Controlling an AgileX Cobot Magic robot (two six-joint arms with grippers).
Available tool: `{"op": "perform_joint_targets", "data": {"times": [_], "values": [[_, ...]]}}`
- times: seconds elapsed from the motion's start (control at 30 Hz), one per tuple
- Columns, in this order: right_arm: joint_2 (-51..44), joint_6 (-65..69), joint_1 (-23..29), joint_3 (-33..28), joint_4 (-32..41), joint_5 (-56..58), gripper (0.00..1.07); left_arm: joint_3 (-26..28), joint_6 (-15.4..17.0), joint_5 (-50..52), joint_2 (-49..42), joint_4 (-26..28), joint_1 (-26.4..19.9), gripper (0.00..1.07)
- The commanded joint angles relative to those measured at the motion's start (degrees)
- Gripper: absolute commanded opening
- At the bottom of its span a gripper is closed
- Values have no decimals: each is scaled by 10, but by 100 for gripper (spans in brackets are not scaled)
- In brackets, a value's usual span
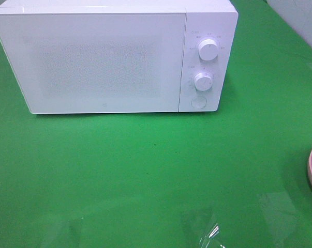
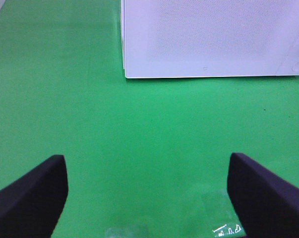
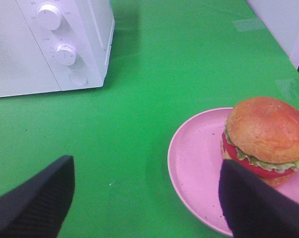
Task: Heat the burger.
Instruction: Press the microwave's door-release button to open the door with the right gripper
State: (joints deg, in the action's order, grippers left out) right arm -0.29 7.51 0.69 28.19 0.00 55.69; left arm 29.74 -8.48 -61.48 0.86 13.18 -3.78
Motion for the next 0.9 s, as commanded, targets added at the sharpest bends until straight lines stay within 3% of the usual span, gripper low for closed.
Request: {"op": "perform_joint_targets", "data": {"times": [0.03,0.6,0.9], "values": [[-14,1,-3,-2,3,-9,74,-2,-1,0,-2,-1,-1,80],[-14,1,-3,4,0,-10,74,-2,-1,0,-2,-1,-1,80],[61,3,-3,36,0,-103,74,-2,-1,0,-2,-1,-1,80]]}}
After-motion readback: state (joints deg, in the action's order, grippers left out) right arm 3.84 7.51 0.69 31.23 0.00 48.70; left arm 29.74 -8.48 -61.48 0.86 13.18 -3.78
